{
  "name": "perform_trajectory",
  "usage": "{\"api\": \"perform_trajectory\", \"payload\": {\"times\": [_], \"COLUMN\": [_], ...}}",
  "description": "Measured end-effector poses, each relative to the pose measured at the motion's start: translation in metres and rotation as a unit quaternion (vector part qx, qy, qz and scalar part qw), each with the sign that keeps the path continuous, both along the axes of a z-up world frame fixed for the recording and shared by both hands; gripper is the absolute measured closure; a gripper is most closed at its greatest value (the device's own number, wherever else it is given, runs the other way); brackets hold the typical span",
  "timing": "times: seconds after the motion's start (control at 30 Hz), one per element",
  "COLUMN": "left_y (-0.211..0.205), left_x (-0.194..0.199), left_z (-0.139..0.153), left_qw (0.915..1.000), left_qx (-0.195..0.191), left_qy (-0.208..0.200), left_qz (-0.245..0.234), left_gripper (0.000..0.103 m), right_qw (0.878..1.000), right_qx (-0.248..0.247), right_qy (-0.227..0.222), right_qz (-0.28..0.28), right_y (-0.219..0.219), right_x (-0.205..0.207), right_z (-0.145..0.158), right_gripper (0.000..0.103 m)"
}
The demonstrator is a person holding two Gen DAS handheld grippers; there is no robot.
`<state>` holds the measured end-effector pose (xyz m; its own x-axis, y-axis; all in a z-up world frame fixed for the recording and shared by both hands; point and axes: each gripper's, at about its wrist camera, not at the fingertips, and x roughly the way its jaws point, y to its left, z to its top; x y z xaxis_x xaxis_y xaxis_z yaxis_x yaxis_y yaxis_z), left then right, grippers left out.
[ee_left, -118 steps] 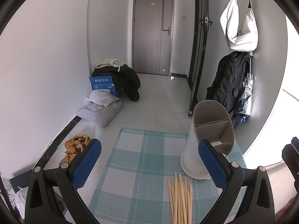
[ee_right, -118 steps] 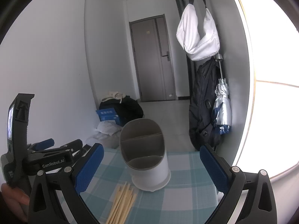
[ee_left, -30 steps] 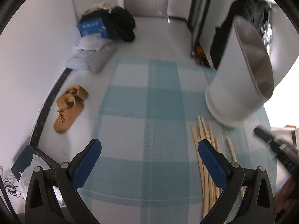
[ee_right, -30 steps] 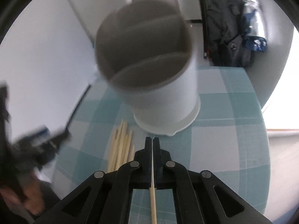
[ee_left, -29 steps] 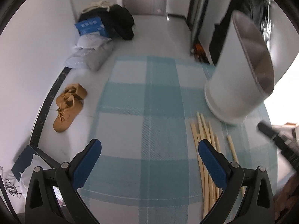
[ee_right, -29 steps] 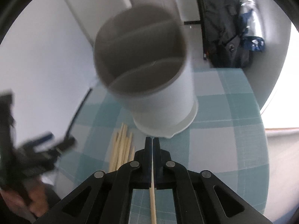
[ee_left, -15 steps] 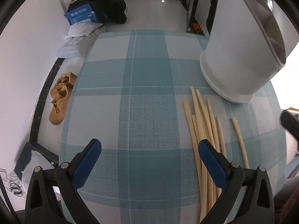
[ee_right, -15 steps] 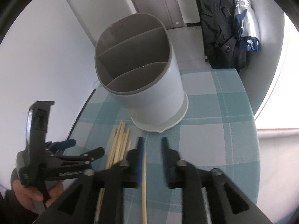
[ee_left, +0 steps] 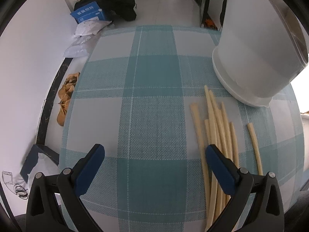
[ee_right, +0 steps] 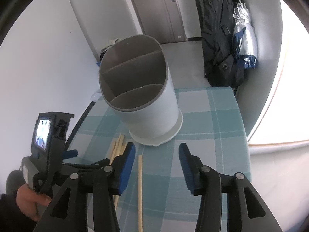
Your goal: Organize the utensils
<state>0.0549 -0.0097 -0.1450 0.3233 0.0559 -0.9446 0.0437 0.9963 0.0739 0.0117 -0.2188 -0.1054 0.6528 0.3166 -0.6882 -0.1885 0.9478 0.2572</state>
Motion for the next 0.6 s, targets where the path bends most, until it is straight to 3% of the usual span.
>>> {"api": "perform_trajectory", "payload": {"times": [0.17,0.3,0.4,0.53,0.6], "left_y": [-0.004,0.002,-0.005,-0.008,-0.005], "left_x": [-0.002,0.002,0.011,0.021,0.027], "left_z": [0.004,0.003,0.004,0.003,0.002], "left_qw": [0.9995,0.9995,0.9984,0.9986,0.9996], "left_qx": [0.027,0.027,0.052,0.047,0.025], "left_qy": [-0.013,-0.015,-0.019,-0.017,-0.009], "left_qz": [-0.007,0.004,-0.009,-0.013,0.0], "left_gripper": [0.001,0.002,0.003,0.007,0.014], "right_qw": [1.0,1.0,1.0,1.0,1.0], "right_qx": [-0.017,-0.016,-0.009,-0.003,-0.007], "right_qy": [-0.008,-0.013,-0.013,-0.01,-0.01], "right_qz": [-0.004,0.0,0.006,0.014,0.018], "right_y": [-0.001,-0.001,-0.001,0.0,0.001], "right_x": [-0.004,-0.007,-0.008,-0.009,-0.009], "right_z": [0.002,0.004,0.006,0.006,0.005], "right_gripper": [0.049,0.048,0.048,0.048,0.048]}}
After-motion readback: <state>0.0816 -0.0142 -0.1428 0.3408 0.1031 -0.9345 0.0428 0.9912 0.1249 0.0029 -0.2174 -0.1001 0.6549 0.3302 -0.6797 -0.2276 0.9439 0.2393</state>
